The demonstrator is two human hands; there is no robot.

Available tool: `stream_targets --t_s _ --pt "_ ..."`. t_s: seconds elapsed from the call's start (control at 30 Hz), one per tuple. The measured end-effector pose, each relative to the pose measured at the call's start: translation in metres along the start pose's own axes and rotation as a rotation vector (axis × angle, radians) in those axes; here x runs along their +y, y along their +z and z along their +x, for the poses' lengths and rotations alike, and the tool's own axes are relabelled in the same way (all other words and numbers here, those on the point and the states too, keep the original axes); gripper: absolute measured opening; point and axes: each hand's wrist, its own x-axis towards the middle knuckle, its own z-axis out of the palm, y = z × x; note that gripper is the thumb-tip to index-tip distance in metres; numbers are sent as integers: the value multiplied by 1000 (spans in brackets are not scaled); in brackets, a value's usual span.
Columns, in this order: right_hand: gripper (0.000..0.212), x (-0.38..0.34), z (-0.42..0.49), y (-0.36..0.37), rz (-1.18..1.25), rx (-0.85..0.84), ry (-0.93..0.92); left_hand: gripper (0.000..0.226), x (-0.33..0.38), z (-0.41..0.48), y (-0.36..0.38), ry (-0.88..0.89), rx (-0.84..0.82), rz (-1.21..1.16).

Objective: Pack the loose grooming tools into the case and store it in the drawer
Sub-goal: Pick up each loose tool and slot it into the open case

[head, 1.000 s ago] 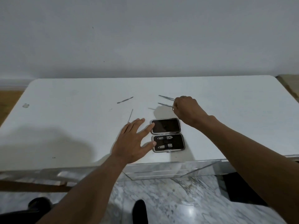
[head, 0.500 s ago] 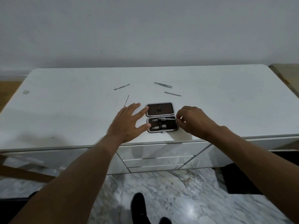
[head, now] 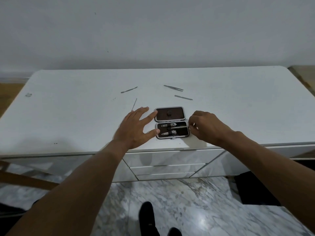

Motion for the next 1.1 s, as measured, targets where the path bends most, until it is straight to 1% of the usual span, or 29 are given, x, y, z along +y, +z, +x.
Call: stream_targets --t_s 0.3,0.57,0.73,0.9,1.1 --pt "19 1 0 1 -4 -4 19 73 1 -1 -1 -12 -2 2" --pt "19 2 2 2 13 16 -1 72 2 -1 -2 -14 14 -10" --pt "14 8 -2 4 19 26 -23 71 2 0 -2 -18 12 -13" --pt "16 8 -4 5 -17 47 -52 72 1 0 -1 -27 -7 -11" --pt "18 3 -3 7 -30 83 -22 72 2 -1 -2 -26 4 -12"
